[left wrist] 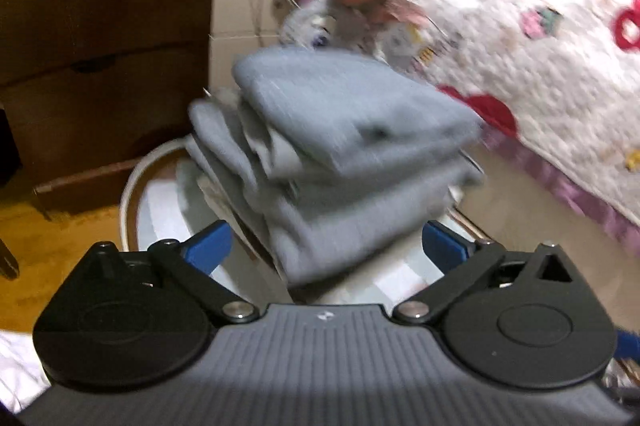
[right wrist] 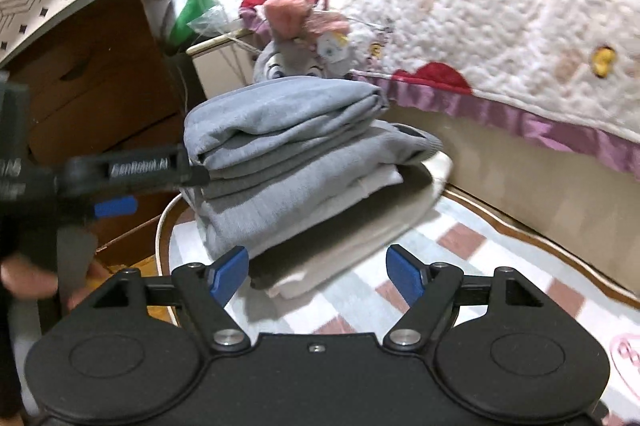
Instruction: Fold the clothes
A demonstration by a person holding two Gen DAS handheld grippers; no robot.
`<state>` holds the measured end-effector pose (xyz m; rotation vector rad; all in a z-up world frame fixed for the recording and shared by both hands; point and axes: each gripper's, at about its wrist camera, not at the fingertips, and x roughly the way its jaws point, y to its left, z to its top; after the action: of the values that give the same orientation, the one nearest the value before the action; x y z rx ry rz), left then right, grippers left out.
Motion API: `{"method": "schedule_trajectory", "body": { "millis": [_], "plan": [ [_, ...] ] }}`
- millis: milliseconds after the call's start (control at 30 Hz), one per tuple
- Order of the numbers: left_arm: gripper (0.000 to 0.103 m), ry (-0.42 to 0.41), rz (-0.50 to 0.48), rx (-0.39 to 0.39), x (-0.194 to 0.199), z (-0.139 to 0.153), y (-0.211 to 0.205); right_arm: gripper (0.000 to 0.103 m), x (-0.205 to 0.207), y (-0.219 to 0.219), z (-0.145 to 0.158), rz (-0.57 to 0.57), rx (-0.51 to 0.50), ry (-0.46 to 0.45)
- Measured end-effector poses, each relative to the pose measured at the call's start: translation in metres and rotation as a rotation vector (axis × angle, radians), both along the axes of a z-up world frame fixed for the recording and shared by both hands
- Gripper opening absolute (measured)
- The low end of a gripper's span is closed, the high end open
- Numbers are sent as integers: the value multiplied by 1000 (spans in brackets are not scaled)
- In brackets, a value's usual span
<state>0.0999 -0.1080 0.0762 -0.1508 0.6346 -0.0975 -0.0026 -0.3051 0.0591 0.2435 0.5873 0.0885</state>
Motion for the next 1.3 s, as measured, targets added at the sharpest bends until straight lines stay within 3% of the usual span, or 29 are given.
{"method": "schedule_trajectory", "body": {
  "millis": [233, 400, 833, 1300],
  "plan": [
    [103, 74, -93, 50, -49, -9, -22, 83, -46, -6, 0, -59, -7, 77],
    [103, 104, -156, 99, -76, -10, -36, 86, -68, -8, 1, -103, -23, 80],
    [103, 112, -196, 200, -109, 5, -55, 89, -98, -10, 8, -143, -41, 59],
    [103, 112, -178, 239, -128, 16, -58, 91, -115, -13, 14, -173, -40, 62]
  ]
}}
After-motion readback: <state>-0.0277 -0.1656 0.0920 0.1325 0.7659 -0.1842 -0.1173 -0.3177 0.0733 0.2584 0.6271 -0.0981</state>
